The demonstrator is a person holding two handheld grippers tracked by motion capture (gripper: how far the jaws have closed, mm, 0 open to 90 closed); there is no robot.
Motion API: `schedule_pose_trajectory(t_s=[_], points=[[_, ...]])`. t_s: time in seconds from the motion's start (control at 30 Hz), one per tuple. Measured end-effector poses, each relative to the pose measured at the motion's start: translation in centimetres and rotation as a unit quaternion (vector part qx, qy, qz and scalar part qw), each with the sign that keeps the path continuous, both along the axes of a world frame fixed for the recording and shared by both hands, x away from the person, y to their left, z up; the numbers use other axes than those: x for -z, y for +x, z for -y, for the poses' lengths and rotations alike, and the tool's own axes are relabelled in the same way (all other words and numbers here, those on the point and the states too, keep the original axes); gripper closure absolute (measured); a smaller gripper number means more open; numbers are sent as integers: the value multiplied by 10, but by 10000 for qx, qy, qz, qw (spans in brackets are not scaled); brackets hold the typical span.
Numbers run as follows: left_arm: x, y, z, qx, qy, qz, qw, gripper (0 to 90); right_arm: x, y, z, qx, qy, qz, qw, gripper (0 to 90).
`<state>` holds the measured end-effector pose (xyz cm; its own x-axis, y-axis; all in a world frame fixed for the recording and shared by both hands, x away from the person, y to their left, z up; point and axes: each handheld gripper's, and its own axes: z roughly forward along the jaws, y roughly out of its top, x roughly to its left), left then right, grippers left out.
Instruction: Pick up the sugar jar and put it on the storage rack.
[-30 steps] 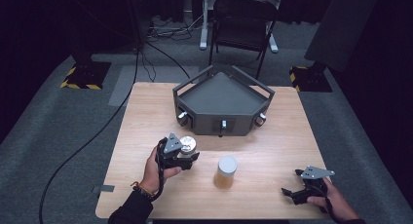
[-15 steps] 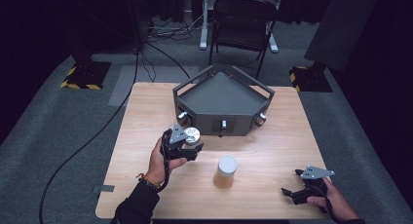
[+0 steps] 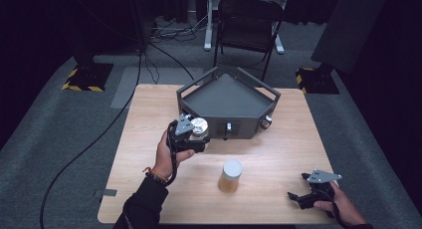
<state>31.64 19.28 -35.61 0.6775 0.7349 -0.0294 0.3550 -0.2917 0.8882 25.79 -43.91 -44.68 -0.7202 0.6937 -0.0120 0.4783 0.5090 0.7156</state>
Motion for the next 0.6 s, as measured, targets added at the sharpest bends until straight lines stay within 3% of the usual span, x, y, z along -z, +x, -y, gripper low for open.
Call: schedule_pose_trajectory(t_s=[0.1,0.6], points=[[-10,5,4,22,92,18,10000,305,0,0,0,1,0,0,10000,0],[-41,32,13,-101,22,205,9997,305,0,0,0,3,1,0,10000,0]])
